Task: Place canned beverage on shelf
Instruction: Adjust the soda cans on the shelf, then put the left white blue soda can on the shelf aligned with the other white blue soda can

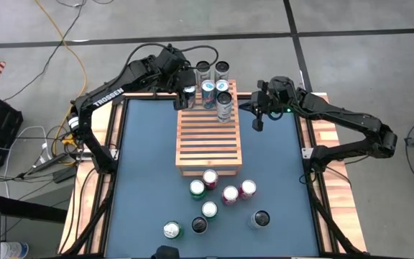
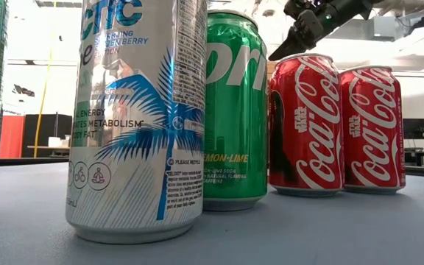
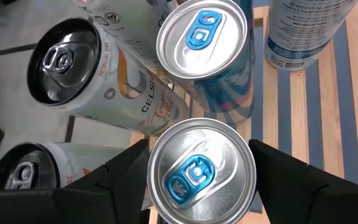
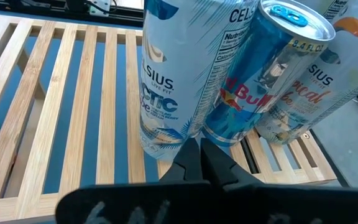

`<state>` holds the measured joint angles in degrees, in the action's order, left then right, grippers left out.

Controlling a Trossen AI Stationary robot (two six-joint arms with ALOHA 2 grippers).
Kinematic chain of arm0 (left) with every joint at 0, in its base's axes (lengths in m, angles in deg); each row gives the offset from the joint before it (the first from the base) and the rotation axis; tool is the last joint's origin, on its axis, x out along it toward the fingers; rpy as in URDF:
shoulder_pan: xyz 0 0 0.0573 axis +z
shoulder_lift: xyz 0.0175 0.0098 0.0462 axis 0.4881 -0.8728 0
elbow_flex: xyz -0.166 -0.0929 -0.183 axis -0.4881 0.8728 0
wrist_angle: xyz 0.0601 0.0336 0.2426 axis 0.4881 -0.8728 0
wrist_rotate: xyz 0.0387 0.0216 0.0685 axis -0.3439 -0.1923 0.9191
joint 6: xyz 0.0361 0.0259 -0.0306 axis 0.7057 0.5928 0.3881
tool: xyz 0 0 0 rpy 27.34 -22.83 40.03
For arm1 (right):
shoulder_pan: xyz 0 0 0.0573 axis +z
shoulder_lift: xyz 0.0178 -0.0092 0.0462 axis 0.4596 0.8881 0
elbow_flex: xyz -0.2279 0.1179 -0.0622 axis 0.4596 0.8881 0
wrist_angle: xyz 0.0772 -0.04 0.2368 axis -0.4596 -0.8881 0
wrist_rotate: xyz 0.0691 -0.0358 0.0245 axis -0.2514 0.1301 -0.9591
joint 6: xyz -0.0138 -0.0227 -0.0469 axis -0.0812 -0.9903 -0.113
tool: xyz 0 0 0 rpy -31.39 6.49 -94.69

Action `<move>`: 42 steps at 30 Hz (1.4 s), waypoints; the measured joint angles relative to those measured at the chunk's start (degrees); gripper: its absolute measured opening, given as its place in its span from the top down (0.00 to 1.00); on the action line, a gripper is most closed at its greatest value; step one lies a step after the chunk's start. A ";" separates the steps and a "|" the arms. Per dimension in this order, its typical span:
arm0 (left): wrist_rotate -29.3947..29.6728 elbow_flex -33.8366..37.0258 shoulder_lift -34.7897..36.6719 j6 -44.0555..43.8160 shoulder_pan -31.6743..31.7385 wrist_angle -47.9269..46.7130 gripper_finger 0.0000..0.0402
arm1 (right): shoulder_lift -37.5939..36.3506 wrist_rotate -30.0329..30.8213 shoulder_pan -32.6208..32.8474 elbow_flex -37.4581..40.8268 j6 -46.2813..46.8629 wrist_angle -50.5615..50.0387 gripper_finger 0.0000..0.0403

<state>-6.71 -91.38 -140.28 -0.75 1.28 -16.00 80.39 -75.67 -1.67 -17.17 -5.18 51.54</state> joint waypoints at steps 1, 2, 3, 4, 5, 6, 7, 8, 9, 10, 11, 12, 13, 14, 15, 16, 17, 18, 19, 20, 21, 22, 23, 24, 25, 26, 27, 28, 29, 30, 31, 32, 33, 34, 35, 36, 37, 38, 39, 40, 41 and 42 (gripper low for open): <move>-0.02 0.00 0.01 -0.01 0.02 0.01 0.41 | 0.00 0.00 0.00 0.00 0.00 0.01 1.00; -0.01 0.00 0.01 0.01 0.05 0.01 0.41 | 0.00 0.00 0.00 0.00 0.00 0.01 1.00; 0.03 0.00 0.01 0.02 0.05 0.01 0.41 | 0.00 0.00 0.00 0.00 0.00 0.01 1.00; 0.04 0.00 0.01 0.02 0.05 0.05 0.41 | 0.00 0.00 0.00 0.00 0.00 0.00 1.00; 0.04 0.00 0.01 0.02 0.05 0.10 0.41 | 0.01 0.00 0.00 0.00 -0.01 0.01 1.00; 0.04 0.00 0.01 0.02 0.05 0.11 0.41 | 0.07 0.00 0.00 0.00 0.00 0.01 1.00; 0.04 0.00 0.01 0.17 0.14 0.11 0.41 | 0.24 0.00 0.00 0.00 0.00 0.03 1.00; 0.04 0.00 0.01 0.21 0.24 0.11 0.41 | 0.51 0.00 0.00 0.00 0.00 0.03 1.00; -0.04 0.00 0.01 0.19 0.37 0.11 0.41 | 0.81 0.00 0.00 0.00 0.00 0.01 1.00; -0.29 0.02 0.01 0.19 0.52 0.11 0.41 | 1.07 0.00 0.00 0.00 0.00 -0.03 1.00; -0.48 0.02 0.01 0.20 0.65 0.09 0.41 | 1.24 0.00 0.00 0.00 0.00 -0.08 1.00; -0.45 0.02 0.01 0.23 0.73 0.05 0.41 | 1.50 0.00 0.00 0.00 0.00 -0.03 1.00; -0.38 0.02 0.01 0.23 0.75 0.02 0.41 | 1.73 0.00 0.01 -0.02 0.00 0.10 1.00; -0.37 0.01 0.01 0.21 0.75 0.02 0.41 | 1.86 0.00 0.02 -0.02 0.00 0.07 1.00; -0.37 0.02 0.01 0.21 0.77 0.02 0.41 | 1.92 0.00 0.02 0.00 0.00 -0.13 1.00; -0.26 0.02 0.01 0.19 0.77 0.00 0.41 | 1.92 0.02 0.02 0.00 0.00 -0.13 1.00; -0.28 0.02 0.01 -0.02 0.77 0.00 0.41 | 1.86 0.01 0.02 0.00 0.00 0.11 1.00; -0.68 0.02 0.01 -0.31 0.77 0.00 0.41 | 1.76 0.02 0.01 0.00 0.00 0.24 1.00; -1.51 0.02 0.01 -0.49 0.81 0.00 0.40 | 1.67 0.02 -0.15 0.00 0.00 0.20 1.00; -2.50 0.02 0.01 -0.61 0.96 0.06 0.39 | 1.61 0.02 -0.39 0.00 0.00 0.18 1.00; -3.08 0.02 0.01 -0.83 1.05 0.10 0.38 | 1.57 0.04 -0.53 0.00 0.00 0.18 1.00; -3.05 0.02 0.01 -1.15 1.06 0.13 0.36 | 1.53 0.04 -0.74 0.00 0.02 0.18 1.00; -2.91 0.02 0.01 -1.37 1.04 0.13 0.34 | 1.49 0.04 -0.74 0.00 0.12 0.20 1.00; -2.74 0.02 0.01 -1.50 1.04 0.14 0.32 | 1.49 0.09 -0.76 0.00 0.31 0.19 1.00; -2.28 0.02 0.01 -1.63 1.04 0.28 0.30 | 1.49 0.09 -0.76 0.00 0.40 0.19 1.00; -1.60 0.02 0.01 -1.89 1.04 0.33 0.28 | 1.49 0.07 -0.75 0.00 0.40 0.15 1.00; -1.12 0.02 0.03 -2.02 1.06 0.33 0.27 | 1.49 0.07 -0.74 0.00 0.39 0.12 1.00; -0.95 0.02 0.03 -2.04 1.06 0.33 0.26 | 1.49 0.04 -0.72 0.00 0.40 0.12 1.00; -0.97 0.02 0.03 -2.08 1.06 0.31 0.26 | 1.49 0.04 -0.72 0.00 0.39 0.13 1.00; -0.93 0.02 0.03 -2.08 1.06 0.27 0.26 | 1.48 0.05 -0.72 0.00 0.41 0.10 1.00; -0.92 0.02 0.03 -2.09 1.06 0.26 0.26 | 1.48 0.07 -0.74 0.00 0.42 0.07 1.00; -0.92 0.02 0.03 -2.10 1.05 0.26 0.26 | 1.47 0.07 -0.74 0.00 0.44 0.05 1.00; -0.87 0.02 0.03 -2.10 0.95 0.26 0.26 | 1.46 0.07 -0.74 0.00 0.48 0.05 1.00; -0.61 0.02 0.03 -2.11 0.82 0.26 0.26 | 1.47 0.07 -0.74 0.00 0.52 0.04 1.00; -0.40 0.02 0.03 -2.15 0.73 0.24 0.26 | 1.48 0.07 -0.74 0.00 0.52 0.03 1.00; -0.30 0.02 0.03 -2.16 0.74 0.22 0.26 | 1.46 0.07 -0.74 0.00 0.52 0.01 1.00; -0.32 0.02 0.03 -2.39 0.70 0.22 0.26 | 1.46 0.06 -0.74 0.00 0.52 0.01 1.00; -0.38 0.02 0.03 -2.76 0.69 0.22 0.26 | 1.46 0.07 -0.74 0.00 0.52 0.01 1.00; -0.39 0.02 0.03 -3.06 0.69 0.22 0.26 | 1.46 0.07 -0.74 0.00 0.52 0.01 1.00; -0.35 0.02 0.03 -3.13 0.64 0.19 0.26 | 1.46 0.07 -0.74 0.00 0.52 0.01 1.00; -0.10 0.02 0.03 -3.15 0.56 0.20 0.26 | 1.46 0.07 -0.74 0.00 0.52 0.01 1.00; 0.23 -0.03 0.03 -3.15 0.40 0.16 0.26 | 1.46 0.06 -0.74 0.00 0.52 0.01 1.00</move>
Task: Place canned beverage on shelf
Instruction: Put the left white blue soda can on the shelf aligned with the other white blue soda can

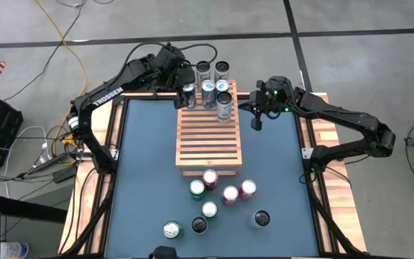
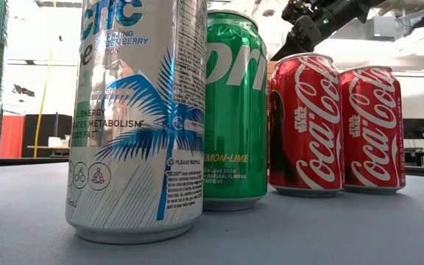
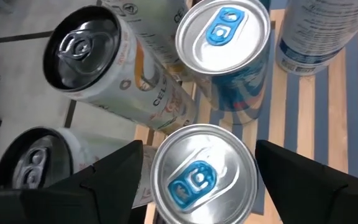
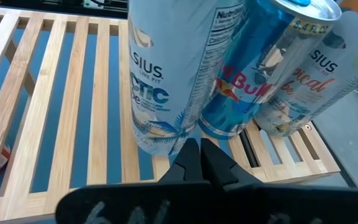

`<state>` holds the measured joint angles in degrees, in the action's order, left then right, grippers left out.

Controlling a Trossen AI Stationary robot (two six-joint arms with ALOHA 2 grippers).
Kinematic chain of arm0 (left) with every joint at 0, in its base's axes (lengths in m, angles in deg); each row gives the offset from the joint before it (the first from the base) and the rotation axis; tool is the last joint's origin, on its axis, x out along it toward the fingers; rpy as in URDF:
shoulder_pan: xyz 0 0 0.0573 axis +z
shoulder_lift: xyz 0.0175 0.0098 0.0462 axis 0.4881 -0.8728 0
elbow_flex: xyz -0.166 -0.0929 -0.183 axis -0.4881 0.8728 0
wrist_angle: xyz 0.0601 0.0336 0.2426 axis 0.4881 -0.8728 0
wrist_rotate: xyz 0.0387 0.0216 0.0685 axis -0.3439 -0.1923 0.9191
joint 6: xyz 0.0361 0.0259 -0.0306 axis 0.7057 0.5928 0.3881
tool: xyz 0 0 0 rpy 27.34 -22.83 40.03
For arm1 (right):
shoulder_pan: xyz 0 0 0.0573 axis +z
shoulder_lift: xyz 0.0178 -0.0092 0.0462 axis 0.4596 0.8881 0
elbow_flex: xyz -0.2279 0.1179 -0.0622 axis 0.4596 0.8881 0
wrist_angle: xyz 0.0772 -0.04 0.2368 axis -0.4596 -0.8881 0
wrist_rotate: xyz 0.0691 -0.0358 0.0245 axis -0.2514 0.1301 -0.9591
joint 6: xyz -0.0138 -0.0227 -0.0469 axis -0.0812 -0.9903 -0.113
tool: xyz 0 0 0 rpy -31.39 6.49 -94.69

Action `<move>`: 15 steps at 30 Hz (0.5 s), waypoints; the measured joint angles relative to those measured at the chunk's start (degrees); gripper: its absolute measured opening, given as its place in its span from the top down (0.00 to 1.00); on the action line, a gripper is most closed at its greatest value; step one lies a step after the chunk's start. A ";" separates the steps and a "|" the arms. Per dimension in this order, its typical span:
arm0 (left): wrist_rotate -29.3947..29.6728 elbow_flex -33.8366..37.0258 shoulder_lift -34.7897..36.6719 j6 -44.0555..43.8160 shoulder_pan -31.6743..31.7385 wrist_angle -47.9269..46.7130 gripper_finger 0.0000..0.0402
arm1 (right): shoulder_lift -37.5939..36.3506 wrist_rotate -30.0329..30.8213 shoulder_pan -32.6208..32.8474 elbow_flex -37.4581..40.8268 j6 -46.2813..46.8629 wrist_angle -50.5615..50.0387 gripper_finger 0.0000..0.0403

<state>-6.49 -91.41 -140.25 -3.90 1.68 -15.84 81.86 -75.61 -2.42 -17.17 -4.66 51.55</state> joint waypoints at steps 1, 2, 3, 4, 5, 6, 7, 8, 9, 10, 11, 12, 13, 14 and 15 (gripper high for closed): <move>0.22 -0.35 0.00 0.04 -0.04 -0.33 0.26 | 0.00 0.00 0.00 0.00 -0.01 0.00 1.00; 0.34 -0.77 0.00 0.03 -0.16 -0.46 0.26 | 0.00 0.00 0.00 0.00 -0.01 0.00 1.00; 0.36 -1.22 0.00 -0.08 -0.34 -0.38 0.26 | 0.00 0.00 0.00 0.00 -0.02 0.00 1.00; 0.36 -1.71 0.01 -0.32 -0.50 -0.30 0.26 | 0.00 0.00 0.00 0.00 -0.02 0.01 1.00; 0.36 -2.22 0.03 -0.44 -0.61 -0.30 0.26 | 0.00 0.00 0.00 0.00 -0.02 0.00 1.00; 0.36 -2.79 0.04 -0.74 -0.74 -0.35 0.26 | 0.00 0.00 0.00 0.00 -0.04 0.01 1.00; 0.36 -3.44 0.04 -1.04 -0.95 -0.41 0.26 | 0.00 0.00 0.00 0.00 -0.04 0.02 1.00; 0.37 -4.16 0.04 -1.32 -1.19 -0.45 0.26 | 0.00 -0.02 0.00 0.00 -0.04 0.02 1.00; 0.39 -4.92 0.04 -1.42 -1.44 -0.51 0.26 | 0.00 -0.01 0.00 0.00 -0.05 0.02 1.00; 0.45 -5.81 0.04 -1.54 -1.75 -0.55 0.26 | 0.00 0.00 0.00 0.00 -0.10 0.04 1.00; 0.52 -6.68 0.04 -1.89 -2.19 -0.57 0.26 | 0.00 0.00 0.00 0.00 -0.16 0.07 1.00; 0.52 -7.66 0.04 -2.29 -2.78 -0.74 0.26 | 0.00 0.00 0.00 0.00 -0.21 0.07 1.00; 0.53 -8.90 0.04 -2.84 -3.50 -1.24 0.26 | -0.02 0.00 0.00 0.00 -0.31 0.07 1.00; 0.49 -10.29 0.04 -3.41 -4.35 -2.04 0.26 | -0.22 0.00 0.00 0.00 -0.38 0.03 1.00; 0.45 -11.82 0.04 -4.26 -5.37 -3.25 0.26 | -0.62 0.00 0.00 0.00 -0.42 -0.13 1.00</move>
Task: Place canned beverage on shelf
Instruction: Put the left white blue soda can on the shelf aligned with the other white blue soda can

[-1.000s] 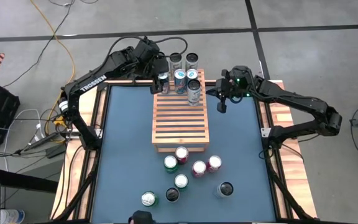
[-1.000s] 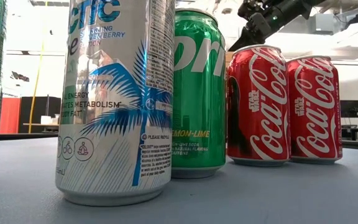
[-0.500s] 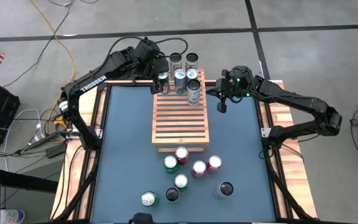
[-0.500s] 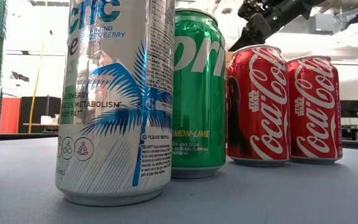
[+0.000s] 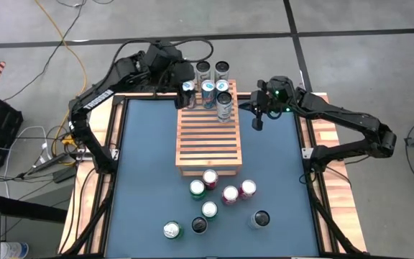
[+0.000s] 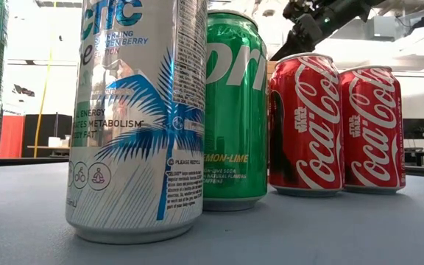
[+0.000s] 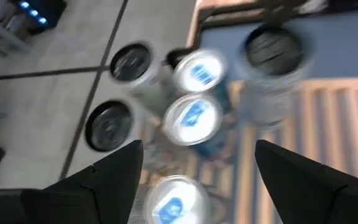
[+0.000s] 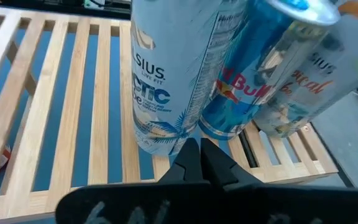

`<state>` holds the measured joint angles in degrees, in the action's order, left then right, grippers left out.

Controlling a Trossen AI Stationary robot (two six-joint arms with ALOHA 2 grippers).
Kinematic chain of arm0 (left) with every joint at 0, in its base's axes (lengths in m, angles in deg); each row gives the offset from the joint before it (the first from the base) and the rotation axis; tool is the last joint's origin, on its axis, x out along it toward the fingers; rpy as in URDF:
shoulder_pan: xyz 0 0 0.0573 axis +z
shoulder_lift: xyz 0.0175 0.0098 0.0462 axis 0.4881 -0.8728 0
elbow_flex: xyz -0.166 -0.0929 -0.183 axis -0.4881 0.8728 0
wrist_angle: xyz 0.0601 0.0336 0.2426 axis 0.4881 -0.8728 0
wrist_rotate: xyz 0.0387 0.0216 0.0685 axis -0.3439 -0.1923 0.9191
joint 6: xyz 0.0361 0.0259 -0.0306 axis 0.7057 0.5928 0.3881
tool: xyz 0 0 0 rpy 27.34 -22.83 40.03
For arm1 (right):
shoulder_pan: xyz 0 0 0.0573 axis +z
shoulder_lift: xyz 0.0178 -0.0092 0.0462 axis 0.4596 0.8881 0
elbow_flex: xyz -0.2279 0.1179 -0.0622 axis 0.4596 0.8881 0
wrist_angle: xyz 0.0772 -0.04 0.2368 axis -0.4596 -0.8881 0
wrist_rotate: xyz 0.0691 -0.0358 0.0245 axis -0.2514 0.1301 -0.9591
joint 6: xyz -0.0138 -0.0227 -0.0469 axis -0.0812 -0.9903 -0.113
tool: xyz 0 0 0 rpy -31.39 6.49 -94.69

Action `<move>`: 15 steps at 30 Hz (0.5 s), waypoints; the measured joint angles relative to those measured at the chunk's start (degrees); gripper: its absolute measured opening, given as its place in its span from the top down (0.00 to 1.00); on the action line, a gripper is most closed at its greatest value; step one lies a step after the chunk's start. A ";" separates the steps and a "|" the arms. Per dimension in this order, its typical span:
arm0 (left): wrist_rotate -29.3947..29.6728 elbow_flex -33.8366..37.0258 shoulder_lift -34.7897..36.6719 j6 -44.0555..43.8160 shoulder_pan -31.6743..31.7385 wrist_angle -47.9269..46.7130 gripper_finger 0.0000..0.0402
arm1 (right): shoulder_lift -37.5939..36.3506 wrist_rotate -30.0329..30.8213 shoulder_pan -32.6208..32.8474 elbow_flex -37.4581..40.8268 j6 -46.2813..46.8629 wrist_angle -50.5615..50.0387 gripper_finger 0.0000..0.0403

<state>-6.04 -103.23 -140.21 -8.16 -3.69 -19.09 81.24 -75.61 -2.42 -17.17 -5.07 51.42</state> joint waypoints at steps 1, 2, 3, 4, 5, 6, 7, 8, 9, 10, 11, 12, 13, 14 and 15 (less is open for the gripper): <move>-0.05 -1.80 0.00 -0.92 -1.10 -1.74 0.26 | -0.54 0.02 0.00 0.00 0.00 -0.05 1.00; -0.19 -3.58 0.01 -2.07 -2.29 -3.82 0.26 | -1.16 0.02 0.00 0.00 -0.02 0.14 1.00; -0.36 -5.33 0.02 -3.31 -3.69 -6.02 0.26 | -1.77 0.02 0.00 0.00 -0.02 0.31 1.00; -0.70 -6.99 0.02 -4.95 -5.17 -8.37 0.26 | -2.35 0.04 0.00 -0.01 -0.02 0.28 1.00; -1.56 -8.26 0.04 -7.28 -6.85 -10.10 0.26 | -2.91 0.08 0.00 -0.02 -0.04 0.23 1.00; -3.02 -9.32 0.07 -9.79 -8.69 -11.70 0.26 | -3.41 0.13 0.00 -0.02 -0.04 0.29 1.00; -4.78 -10.26 0.07 -12.29 -10.65 -13.62 0.26 | -3.88 0.17 0.00 -0.02 -0.04 0.36 1.00; -6.37 -10.85 0.07 -14.62 -12.67 -15.80 0.26 | -4.32 0.18 0.00 -0.02 -0.04 0.49 1.00; -7.03 -11.02 0.07 -17.06 -15.09 -17.95 0.26 | -4.66 0.19 0.00 -0.01 -0.04 0.59 1.00; -6.75 -10.95 0.09 -19.58 -17.54 -19.77 0.26 | -4.84 0.20 0.00 -0.02 -0.05 0.66 1.00; -5.93 -10.39 0.09 -22.25 -20.15 -21.27 0.26 | -4.99 0.20 0.00 -0.02 0.00 0.69 1.00; -5.02 -9.65 0.09 -24.49 -22.87 -22.72 0.26 | -5.02 0.20 0.00 0.00 0.24 0.67 1.00; -4.19 -8.66 0.07 -26.35 -25.43 -23.79 0.26 | -5.02 0.20 0.00 -0.02 0.54 0.67 1.00; -3.32 -7.63 0.03 -27.97 -27.96 -24.02 0.26 | -5.00 0.21 0.00 -0.01 0.97 0.66 1.00; -2.12 -6.45 0.02 -29.54 -30.51 -23.62 0.26 | -4.96 0.20 0.00 -0.02 1.48 0.65 1.00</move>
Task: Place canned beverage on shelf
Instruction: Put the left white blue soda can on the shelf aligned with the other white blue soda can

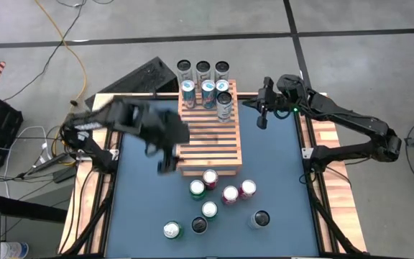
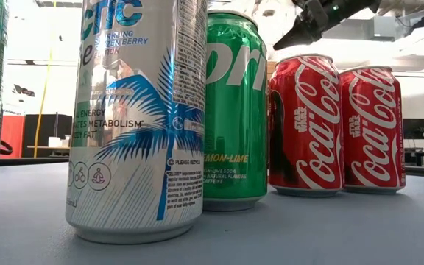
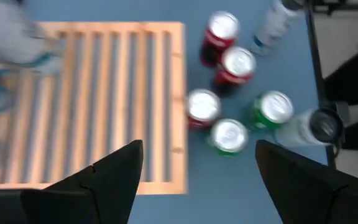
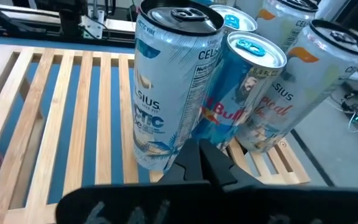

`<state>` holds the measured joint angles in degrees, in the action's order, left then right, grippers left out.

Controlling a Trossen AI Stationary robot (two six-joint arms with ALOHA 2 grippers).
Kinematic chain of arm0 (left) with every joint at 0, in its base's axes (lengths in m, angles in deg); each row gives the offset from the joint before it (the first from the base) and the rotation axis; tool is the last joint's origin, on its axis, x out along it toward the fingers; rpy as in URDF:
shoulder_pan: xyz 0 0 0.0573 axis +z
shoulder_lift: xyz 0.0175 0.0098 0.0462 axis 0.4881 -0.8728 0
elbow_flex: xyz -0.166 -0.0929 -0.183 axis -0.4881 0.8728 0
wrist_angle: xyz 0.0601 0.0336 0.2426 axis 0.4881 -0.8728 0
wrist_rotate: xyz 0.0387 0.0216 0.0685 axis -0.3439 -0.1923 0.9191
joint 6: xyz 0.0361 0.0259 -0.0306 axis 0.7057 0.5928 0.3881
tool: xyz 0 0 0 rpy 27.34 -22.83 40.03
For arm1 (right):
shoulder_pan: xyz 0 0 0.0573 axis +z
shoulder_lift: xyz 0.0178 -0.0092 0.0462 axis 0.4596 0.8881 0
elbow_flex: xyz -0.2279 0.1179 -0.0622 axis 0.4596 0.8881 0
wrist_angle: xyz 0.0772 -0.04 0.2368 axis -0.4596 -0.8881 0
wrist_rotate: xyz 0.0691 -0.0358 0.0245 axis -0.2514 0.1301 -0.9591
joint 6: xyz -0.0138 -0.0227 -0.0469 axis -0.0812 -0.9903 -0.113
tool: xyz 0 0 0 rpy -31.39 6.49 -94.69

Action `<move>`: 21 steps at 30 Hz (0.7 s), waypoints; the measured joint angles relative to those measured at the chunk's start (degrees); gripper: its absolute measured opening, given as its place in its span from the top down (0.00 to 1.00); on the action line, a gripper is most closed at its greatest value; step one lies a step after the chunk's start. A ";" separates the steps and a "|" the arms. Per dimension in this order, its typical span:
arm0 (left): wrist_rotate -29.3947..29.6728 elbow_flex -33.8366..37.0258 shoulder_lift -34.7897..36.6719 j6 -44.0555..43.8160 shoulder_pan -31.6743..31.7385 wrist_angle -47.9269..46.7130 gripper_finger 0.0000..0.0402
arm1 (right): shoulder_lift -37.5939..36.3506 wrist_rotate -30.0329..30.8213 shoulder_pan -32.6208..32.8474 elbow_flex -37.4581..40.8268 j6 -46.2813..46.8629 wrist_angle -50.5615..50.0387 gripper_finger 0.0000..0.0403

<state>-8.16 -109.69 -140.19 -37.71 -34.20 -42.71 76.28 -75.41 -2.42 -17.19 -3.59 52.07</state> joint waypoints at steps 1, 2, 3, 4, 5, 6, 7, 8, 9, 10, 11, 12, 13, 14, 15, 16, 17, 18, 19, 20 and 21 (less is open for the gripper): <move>1.48 1.38 0.00 -1.51 -2.34 0.75 0.26 | 0.02 0.00 0.01 0.01 0.46 0.00 1.00; 3.18 2.67 0.00 -3.14 -4.51 1.52 0.26 | 0.03 0.00 0.11 0.00 1.11 0.00 1.00; 4.95 3.90 0.00 -4.66 -6.65 2.34 0.26 | 0.05 0.00 0.22 0.01 1.89 0.03 1.00; 6.58 5.28 0.00 -6.19 -8.73 3.01 0.26 | 0.00 0.00 0.44 0.02 2.73 0.07 1.00; 8.03 6.63 0.00 -7.63 -10.68 3.62 0.26 | -0.09 0.02 0.73 0.00 3.46 0.07 1.00; 9.42 8.03 0.00 -9.24 -12.58 4.25 0.26 | -0.15 0.01 1.05 0.01 3.78 0.08 1.00; 10.60 9.71 0.00 -11.04 -14.38 5.54 0.26 | -0.33 0.00 1.54 0.00 4.01 0.11 1.00; 11.02 11.44 0.00 -12.84 -16.01 7.25 0.26 | -0.53 0.00 1.95 0.00 4.29 0.02 1.00; 10.97 13.26 0.00 -14.09 -17.59 9.31 0.26 | -0.68 0.00 2.34 0.00 4.37 0.06 1.00; 10.91 15.10 -0.02 -15.11 -18.93 11.63 0.26 | -0.73 -0.01 2.85 0.00 4.37 0.11 1.00; 10.84 16.81 -0.05 -15.90 -20.15 14.31 0.26 | -0.74 0.00 3.39 0.00 4.41 0.11 1.00; 10.88 18.28 -0.07 -16.49 -21.25 17.11 0.26 | -0.71 -0.01 3.94 0.00 4.47 0.06 1.00; 10.90 19.60 -0.07 -16.92 -22.07 19.84 0.26 | -0.67 0.00 4.34 0.01 4.49 -0.01 1.00; 10.94 20.56 -0.07 -17.11 -22.73 22.00 0.26 | -0.67 0.00 4.75 0.00 4.50 -0.02 1.00; 11.06 21.36 -0.07 -17.11 -23.34 23.78 0.26 | -0.67 0.00 5.27 0.00 4.53 0.03 1.00; 11.24 22.14 -0.07 -17.08 -24.10 25.32 0.26 | -0.67 0.00 5.72 0.00 4.51 0.09 1.00; 11.67 23.01 -0.07 -16.81 -24.84 26.98 0.26 | -0.67 0.00 6.05 0.02 4.53 0.09 1.00; 12.23 23.97 -0.07 -16.07 -25.71 28.62 0.26 | -0.67 0.00 6.39 0.01 4.53 0.08 1.00; 12.79 24.90 -0.07 -15.07 -26.73 29.86 0.26 | -0.67 0.00 6.74 0.00 4.65 0.09 1.00; 13.21 26.19 -0.07 -13.76 -27.74 31.35 0.26 | -0.67 0.00 7.08 0.00 5.04 0.11 1.00; 13.71 27.53 -0.07 -12.45 -28.62 32.92 0.26 | -0.67 0.00 7.31 0.00 5.50 0.13 1.00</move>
<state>5.56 -82.15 -140.25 -50.16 -62.82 -9.78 75.61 -75.41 4.89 -17.19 1.91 52.20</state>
